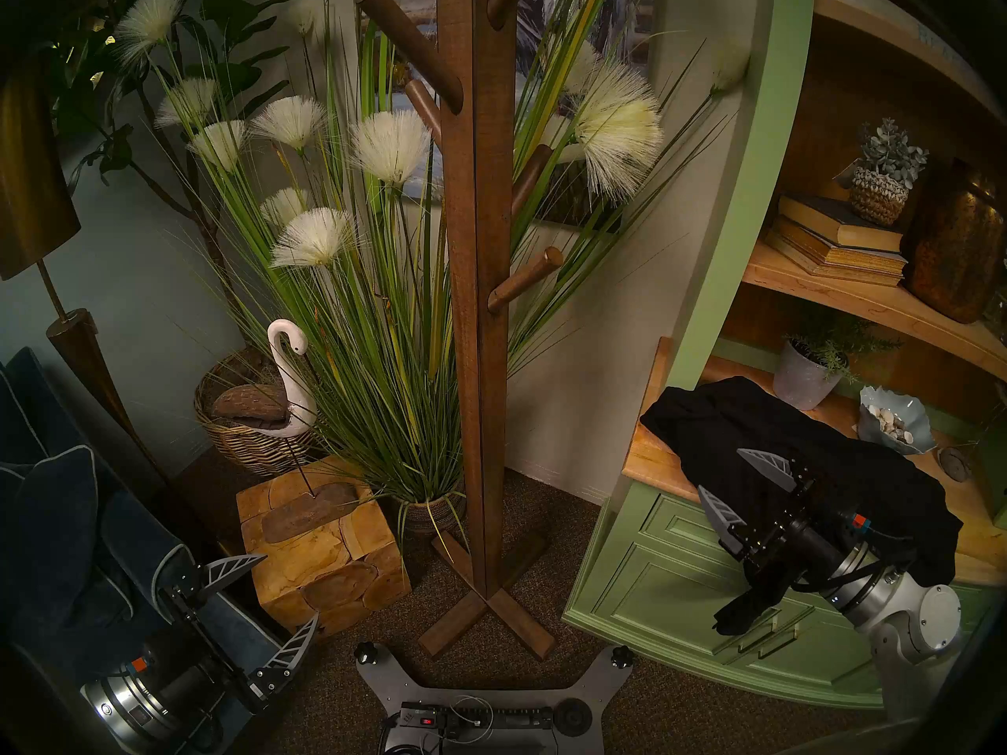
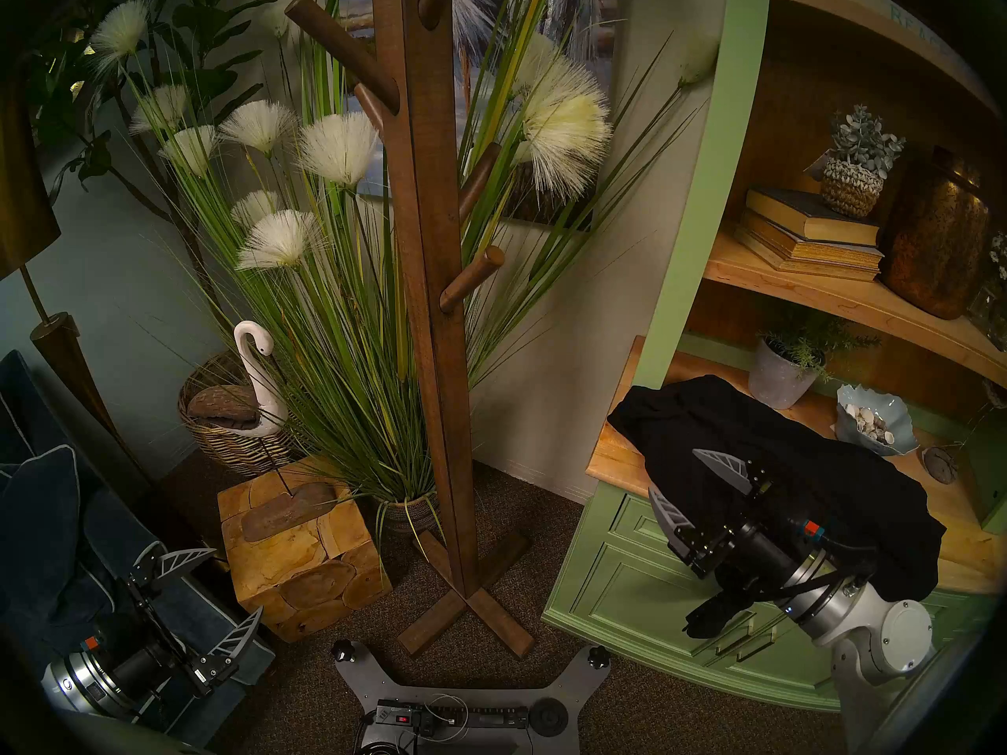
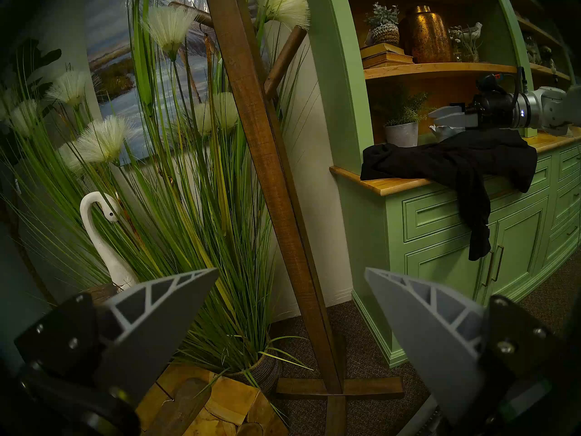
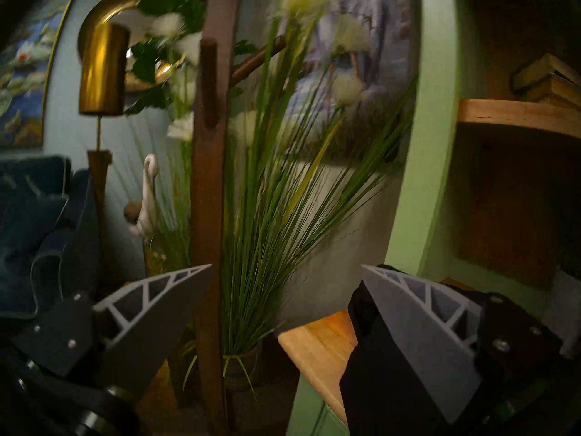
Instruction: Pick up jacket and place on coat hanger
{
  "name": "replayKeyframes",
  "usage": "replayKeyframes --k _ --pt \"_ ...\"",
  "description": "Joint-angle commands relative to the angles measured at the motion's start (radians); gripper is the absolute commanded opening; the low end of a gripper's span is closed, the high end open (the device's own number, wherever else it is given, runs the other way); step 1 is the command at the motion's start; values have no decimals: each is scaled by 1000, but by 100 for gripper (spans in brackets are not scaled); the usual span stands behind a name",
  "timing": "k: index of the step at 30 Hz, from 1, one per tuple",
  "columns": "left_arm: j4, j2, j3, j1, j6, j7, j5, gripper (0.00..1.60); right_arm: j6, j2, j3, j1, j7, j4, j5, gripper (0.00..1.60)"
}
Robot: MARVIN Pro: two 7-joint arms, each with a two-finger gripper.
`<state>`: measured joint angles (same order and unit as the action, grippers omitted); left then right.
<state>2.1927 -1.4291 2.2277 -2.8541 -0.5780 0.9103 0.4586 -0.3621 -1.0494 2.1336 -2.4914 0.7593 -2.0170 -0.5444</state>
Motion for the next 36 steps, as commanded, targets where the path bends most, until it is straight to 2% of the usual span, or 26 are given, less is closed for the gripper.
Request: replayKeyframes --k 1,4,8,13,15,18,19,21,23,27,31,32,35,36 --pt "13 1 1 4 -2 0 4 160 -55 114 114 112 16 -14 55 160" --pt "12 0 1 5 -2 1 3 160 -77 156 147 150 -5 -1 65 160" --pt "12 -1 1 6 -2 2 2 160 -60 185 186 177 -16 24 72 160" --pt "13 -2 2 7 -1 3 2 160 -54 233 174 223 -23 107 77 160" --pt "13 -3 2 7 -1 3 2 160 -36 269 141 257 -43 170 33 160" --pt "13 -3 2 8 -1 4 2 160 -26 289 121 276 -42 211 24 160" --pt "13 -4 2 8 -1 5 2 160 -21 320 88 306 -44 261 18 160" --pt "13 -4 2 8 -1 5 2 160 -22 313 87 299 -47 263 14 160" --pt "13 -5 3 9 -1 6 1 160 -1 356 39 340 -45 315 -22 160" --pt "13 -6 3 9 0 6 1 160 4 371 8 354 -48 341 -34 160" --pt "13 -7 3 10 0 8 1 160 27 436 -67 417 -59 425 -63 160" --pt "13 -7 3 11 0 8 1 160 30 406 -45 387 -66 403 -59 160" --pt "13 -8 4 11 0 9 1 160 36 468 -121 448 -60 471 -69 160" --pt "13 -8 4 11 0 9 1 160 35 449 -109 429 -67 455 -68 160"
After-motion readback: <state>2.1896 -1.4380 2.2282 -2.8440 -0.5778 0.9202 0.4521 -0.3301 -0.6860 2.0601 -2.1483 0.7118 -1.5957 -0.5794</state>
